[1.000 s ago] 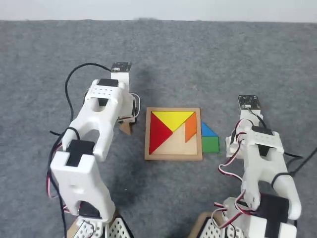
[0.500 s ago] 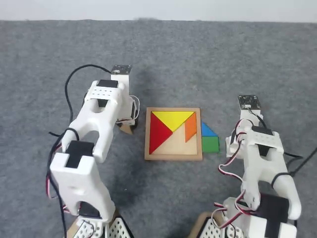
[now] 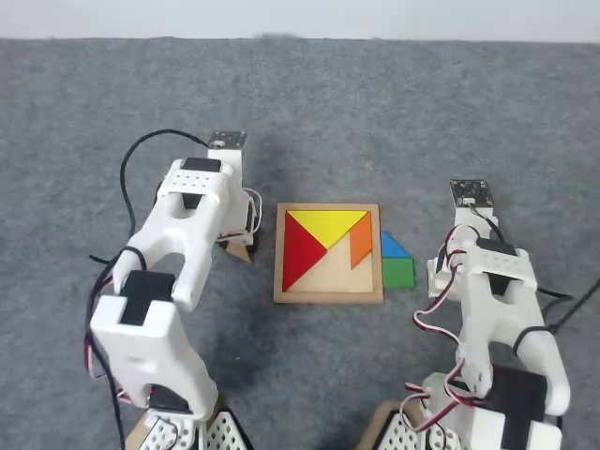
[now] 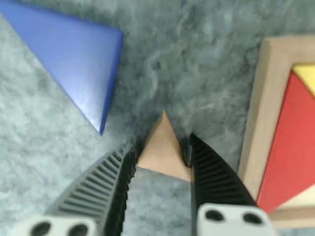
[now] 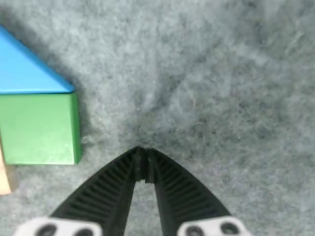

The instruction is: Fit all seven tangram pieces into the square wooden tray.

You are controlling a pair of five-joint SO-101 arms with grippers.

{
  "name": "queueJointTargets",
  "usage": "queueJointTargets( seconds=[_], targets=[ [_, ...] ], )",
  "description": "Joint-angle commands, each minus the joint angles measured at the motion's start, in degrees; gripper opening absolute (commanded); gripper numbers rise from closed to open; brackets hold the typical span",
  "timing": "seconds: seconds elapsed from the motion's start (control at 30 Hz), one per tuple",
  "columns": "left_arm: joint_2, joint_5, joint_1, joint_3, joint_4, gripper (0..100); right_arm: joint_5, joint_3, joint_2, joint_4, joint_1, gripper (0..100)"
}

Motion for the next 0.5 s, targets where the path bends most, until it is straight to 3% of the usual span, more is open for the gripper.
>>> queueJointTargets(
  seconds=[0.0, 0.27, 0.47],
  targets=[
    [-4.0, -0.7, 0.1, 2.5, 0.7, 16, 0.7, -0.3, -2.7, -1.0, 0.7, 0.8],
    [-4.1, -0.8, 0.7, 2.7, 0.6, 15, 0.7, -0.3, -2.7, -1.0, 0.7, 0.8],
    [-4.7, -4.4, 0.7, 2.7, 0.3, 7, 0.7, -0.3, -2.7, -1.0, 0.7, 0.9]
  ],
)
